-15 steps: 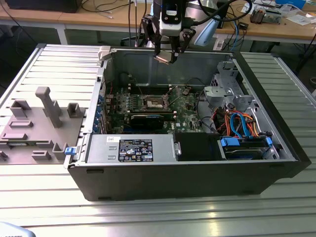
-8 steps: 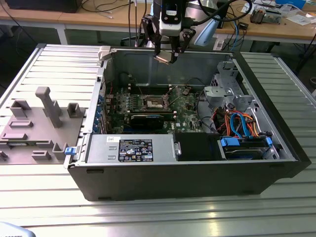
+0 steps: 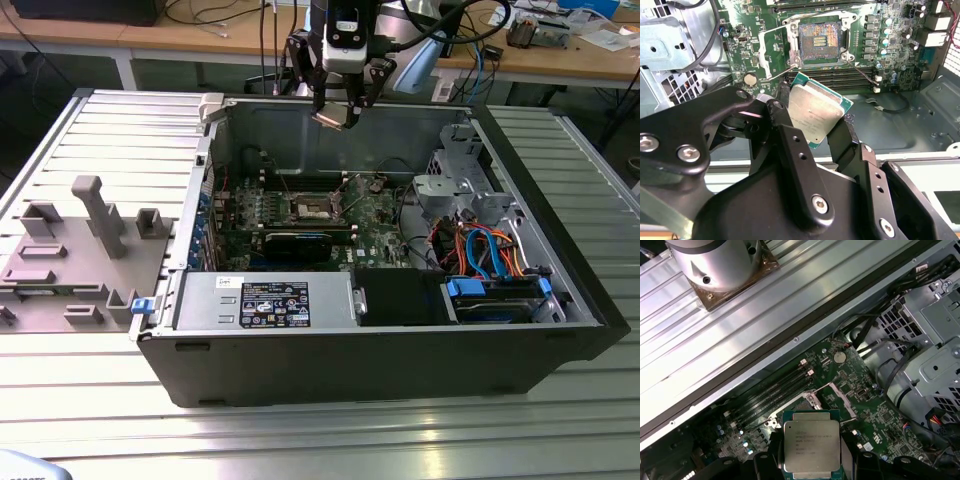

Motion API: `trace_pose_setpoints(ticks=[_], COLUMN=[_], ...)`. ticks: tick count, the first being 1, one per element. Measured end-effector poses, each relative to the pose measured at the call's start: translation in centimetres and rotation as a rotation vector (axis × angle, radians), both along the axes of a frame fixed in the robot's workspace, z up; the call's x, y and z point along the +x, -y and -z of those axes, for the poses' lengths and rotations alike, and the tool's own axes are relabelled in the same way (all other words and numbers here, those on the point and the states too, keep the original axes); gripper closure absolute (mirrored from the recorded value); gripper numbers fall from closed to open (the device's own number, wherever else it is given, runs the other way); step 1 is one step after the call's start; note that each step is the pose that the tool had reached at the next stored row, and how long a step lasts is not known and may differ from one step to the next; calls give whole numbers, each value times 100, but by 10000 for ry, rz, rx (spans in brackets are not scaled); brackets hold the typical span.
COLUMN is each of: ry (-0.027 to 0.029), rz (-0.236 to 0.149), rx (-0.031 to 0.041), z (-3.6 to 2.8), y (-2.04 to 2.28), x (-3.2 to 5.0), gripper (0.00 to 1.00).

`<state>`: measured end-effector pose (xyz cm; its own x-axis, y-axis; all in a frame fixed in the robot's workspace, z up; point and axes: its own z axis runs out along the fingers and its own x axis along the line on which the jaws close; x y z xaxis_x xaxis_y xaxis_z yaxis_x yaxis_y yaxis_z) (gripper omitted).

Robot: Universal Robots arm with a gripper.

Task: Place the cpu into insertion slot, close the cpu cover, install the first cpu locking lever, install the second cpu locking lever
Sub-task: 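Place the cpu into insertion slot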

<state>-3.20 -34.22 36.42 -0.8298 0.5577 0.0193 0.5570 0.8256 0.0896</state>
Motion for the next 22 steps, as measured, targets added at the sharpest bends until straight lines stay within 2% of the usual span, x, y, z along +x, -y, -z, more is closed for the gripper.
trace_pose_setpoints(ticks=[22], ry=[0], rz=[137], rx=[0], z=[0], y=[0], x=[0], gripper=[45])
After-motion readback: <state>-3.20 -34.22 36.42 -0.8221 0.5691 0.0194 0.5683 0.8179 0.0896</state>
